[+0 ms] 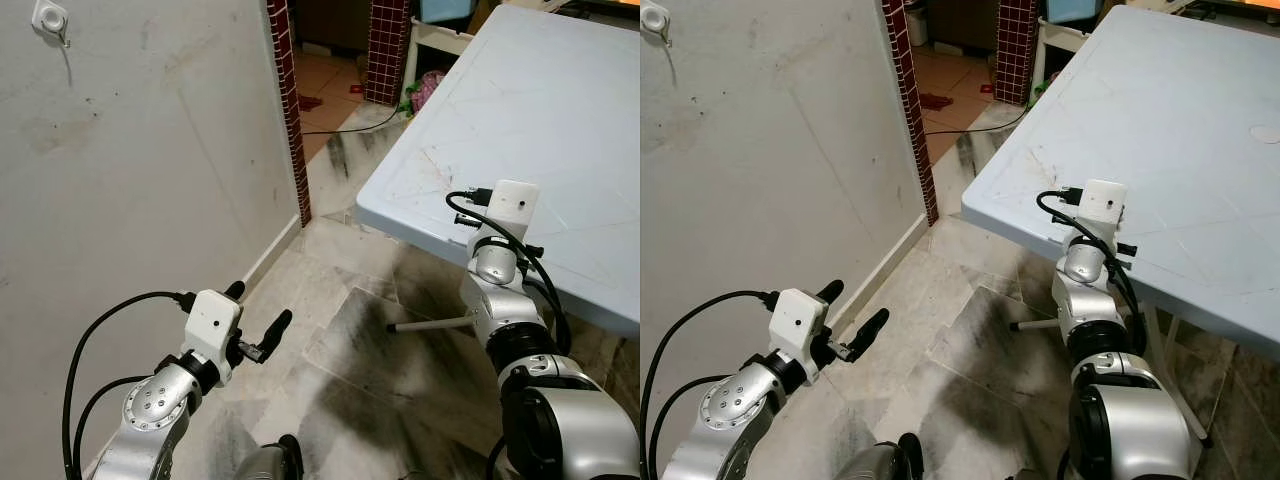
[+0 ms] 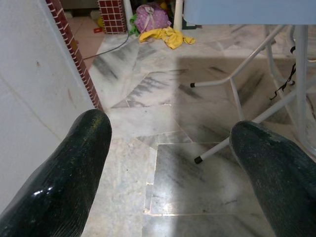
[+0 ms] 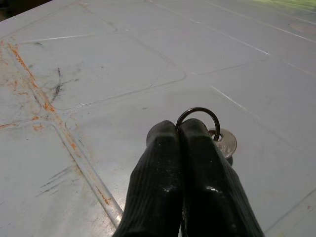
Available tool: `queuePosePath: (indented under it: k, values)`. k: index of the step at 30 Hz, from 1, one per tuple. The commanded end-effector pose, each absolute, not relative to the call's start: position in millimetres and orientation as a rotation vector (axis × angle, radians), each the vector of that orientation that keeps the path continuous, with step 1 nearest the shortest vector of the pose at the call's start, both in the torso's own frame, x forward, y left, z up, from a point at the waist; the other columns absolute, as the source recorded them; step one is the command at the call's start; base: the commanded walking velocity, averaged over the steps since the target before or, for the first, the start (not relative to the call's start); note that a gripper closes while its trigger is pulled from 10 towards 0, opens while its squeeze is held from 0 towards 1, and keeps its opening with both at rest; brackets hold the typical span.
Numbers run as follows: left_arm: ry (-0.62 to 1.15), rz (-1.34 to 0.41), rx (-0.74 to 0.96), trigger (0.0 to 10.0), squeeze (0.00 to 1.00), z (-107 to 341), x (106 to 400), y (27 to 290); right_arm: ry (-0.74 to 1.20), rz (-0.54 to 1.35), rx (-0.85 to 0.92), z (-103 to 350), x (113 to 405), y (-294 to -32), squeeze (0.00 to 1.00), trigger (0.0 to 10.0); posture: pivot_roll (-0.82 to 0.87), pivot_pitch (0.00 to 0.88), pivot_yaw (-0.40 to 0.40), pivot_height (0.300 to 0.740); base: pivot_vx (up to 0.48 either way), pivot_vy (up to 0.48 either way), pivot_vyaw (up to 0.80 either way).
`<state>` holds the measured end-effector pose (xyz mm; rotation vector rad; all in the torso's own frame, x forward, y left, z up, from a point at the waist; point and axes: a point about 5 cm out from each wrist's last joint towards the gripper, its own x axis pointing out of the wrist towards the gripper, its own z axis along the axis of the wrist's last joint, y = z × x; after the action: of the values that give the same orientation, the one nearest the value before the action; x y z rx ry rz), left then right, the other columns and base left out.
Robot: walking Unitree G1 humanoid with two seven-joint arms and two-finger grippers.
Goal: Hang keys on a hook
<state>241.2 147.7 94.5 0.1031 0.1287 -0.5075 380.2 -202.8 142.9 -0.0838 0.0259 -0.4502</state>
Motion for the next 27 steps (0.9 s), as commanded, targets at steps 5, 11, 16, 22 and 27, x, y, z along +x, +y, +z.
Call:
queuePosePath:
  k: [5,11,16,22,27]
  values:
    - [0.131,-0.509,0.106,10.0,0.00,95,238,148,0.107,-0.446,-0.061,124,375,-201,0.00,0.0,0.05,0.176,0.103,0.740,0.000,0.000,0.00]
    - [0.127,-0.508,0.105,10.0,0.00,96,240,147,0.047,-0.399,-0.127,127,374,-194,0.00,0.0,0.05,0.169,0.100,0.740,0.000,0.000,0.00]
    - [0.121,-0.502,0.100,10.0,0.00,96,242,145,-0.010,-0.359,-0.176,130,372,-187,0.00,0.0,0.04,0.162,0.097,0.740,0.000,0.000,0.00]
    - [0.101,-0.471,0.075,10.0,0.00,97,248,140,-0.090,-0.271,-0.236,131,364,-172,0.00,0.0,0.03,0.148,0.088,0.740,0.000,0.000,0.00]
    - [0.064,-0.410,0.048,10.0,0.00,103,258,138,-0.179,-0.197,-0.301,135,353,-159,0.00,0.0,0.02,0.133,0.078,0.740,0.000,0.000,0.00]
